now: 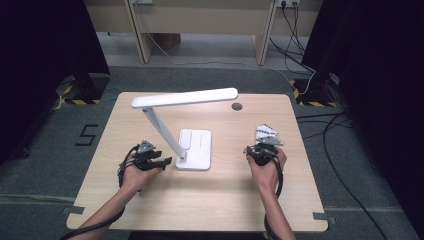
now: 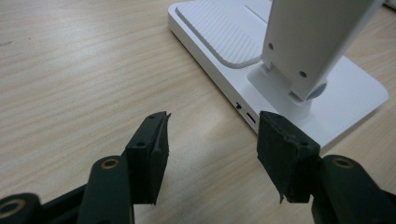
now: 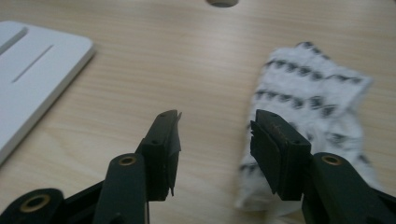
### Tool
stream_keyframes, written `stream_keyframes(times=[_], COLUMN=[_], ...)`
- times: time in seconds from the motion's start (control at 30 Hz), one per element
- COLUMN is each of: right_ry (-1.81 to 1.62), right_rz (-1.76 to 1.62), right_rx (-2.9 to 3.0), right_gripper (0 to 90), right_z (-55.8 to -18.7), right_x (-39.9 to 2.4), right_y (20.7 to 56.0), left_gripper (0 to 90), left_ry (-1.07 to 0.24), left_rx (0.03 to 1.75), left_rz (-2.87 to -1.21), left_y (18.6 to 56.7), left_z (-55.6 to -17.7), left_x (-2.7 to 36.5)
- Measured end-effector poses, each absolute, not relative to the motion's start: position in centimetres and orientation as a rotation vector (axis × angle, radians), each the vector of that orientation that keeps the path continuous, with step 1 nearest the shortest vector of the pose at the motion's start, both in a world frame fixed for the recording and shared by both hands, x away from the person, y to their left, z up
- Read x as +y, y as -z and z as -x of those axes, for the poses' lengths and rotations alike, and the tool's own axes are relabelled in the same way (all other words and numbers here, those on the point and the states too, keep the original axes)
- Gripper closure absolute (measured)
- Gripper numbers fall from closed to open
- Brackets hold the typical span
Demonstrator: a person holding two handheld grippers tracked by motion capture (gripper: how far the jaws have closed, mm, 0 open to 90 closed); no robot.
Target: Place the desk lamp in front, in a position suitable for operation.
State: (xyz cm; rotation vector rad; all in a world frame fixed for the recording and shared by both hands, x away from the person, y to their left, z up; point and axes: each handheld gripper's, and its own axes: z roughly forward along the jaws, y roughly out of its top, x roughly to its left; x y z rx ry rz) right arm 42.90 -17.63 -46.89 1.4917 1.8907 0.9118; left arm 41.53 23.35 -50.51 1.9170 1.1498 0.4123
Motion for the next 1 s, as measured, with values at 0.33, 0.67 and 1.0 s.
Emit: stream_keyframes(times=[0.33,0.67,1.0], right_ry=[-0.803,-0.765,-0.769], right_rz=[-1.538,-1.538,-1.571], right_rx=[1.845,1.899,1.908], right_gripper=[42.9,41.5,44.6], right_z=[-44.8,-46.2,-46.6], right_x=[-20.5,-20.2,-20.4], right_y=[48.4,50.1,50.8], left_gripper=[41.0,40.4,39.7], left_ry=[-0.413,-0.407,-0.416], left_rx=[1.122,1.127,1.126], left_rz=[-1.918,-1.916,-1.904], left_y=[50.2,50.6,50.5], left_z=[-40.5,-40.2,-39.9], left_x=[23.4,23.6,23.9])
